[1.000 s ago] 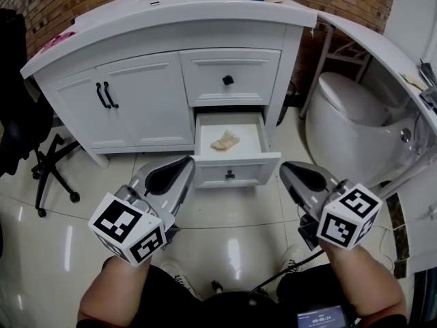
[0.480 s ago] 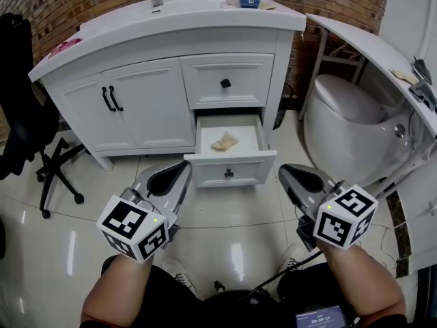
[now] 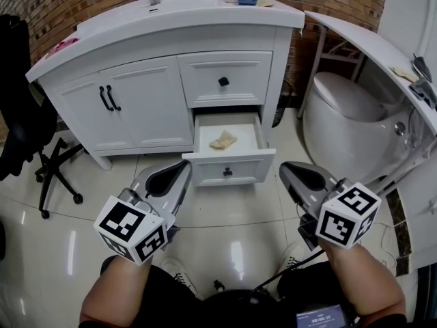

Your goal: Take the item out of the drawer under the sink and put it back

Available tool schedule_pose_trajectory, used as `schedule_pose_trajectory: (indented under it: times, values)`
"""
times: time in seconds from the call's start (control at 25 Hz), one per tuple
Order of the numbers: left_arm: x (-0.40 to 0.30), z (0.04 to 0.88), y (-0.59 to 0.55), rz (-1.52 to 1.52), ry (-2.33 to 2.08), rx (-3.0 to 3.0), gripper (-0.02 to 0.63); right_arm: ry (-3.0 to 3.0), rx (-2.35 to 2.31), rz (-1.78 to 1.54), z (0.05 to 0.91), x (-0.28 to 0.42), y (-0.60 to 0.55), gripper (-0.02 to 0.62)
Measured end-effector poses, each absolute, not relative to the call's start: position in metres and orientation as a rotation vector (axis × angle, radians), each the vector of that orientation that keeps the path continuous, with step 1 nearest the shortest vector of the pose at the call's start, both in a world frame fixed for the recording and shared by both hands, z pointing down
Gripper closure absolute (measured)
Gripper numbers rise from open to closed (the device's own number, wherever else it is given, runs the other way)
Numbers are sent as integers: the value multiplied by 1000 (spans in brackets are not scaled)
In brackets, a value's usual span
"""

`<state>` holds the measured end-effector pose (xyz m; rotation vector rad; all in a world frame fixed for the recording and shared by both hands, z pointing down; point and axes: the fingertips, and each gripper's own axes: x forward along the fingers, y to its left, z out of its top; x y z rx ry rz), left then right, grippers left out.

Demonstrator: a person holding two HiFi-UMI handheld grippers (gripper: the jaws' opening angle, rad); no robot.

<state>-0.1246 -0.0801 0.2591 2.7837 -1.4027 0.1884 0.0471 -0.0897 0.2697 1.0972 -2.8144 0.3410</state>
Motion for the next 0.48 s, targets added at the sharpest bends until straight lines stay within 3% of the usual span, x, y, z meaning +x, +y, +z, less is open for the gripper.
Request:
schedule_pose_trajectory:
  times: [0.48]
  values:
    - [-127, 261, -78, 209, -1400, 2779, 600, -2817, 1066, 317, 268, 38, -86, 594]
